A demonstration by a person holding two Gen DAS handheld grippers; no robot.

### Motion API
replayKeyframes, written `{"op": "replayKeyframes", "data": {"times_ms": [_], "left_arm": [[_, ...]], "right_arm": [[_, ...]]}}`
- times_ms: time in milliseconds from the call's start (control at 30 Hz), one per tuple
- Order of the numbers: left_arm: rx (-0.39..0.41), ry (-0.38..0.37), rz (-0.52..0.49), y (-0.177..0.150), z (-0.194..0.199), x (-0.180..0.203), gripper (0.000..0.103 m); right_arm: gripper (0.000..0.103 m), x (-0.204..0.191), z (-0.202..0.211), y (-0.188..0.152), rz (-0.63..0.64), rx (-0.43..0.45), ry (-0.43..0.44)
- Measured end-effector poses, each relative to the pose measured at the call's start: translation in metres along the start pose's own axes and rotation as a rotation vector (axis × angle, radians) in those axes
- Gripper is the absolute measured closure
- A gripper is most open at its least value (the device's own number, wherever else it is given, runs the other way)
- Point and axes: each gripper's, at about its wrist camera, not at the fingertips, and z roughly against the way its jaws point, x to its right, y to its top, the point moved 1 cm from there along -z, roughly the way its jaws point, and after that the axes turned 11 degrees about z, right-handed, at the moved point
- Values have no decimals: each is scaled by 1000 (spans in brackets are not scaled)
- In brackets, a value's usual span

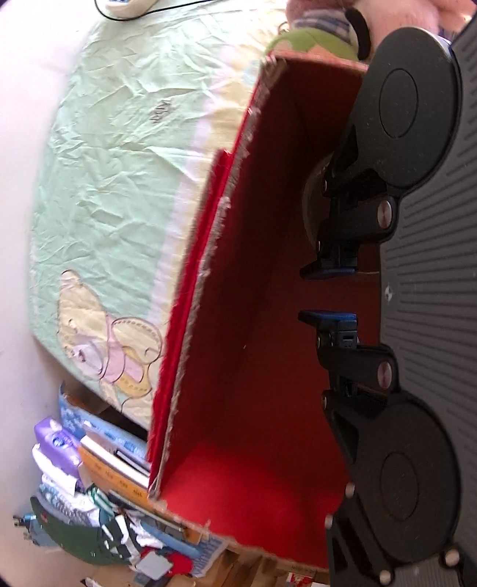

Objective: Organize objects
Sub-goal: 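Carry the tape roll into the red box and release it, then withdraw the right gripper from the box toward the orange gourd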

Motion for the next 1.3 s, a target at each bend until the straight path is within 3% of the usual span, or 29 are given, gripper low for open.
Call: {"op": "replayKeyframes", "data": {"times_ms": [300,500,933,1300], "left_arm": [[38,126,-26,0,-3,15,66],[58,196,-34,0,0,24,60],[116,287,-47,-3,23,31,36],[150,360,-26,-20,53,40,35]], "right_arm": [[90,1,5,-22,-19,-11,23],[87,-1,15,-35,-41,65,28],[79,-9,65,-80,-112,274,-120],[71,-24,95,-110,-144,388,-174]]}}
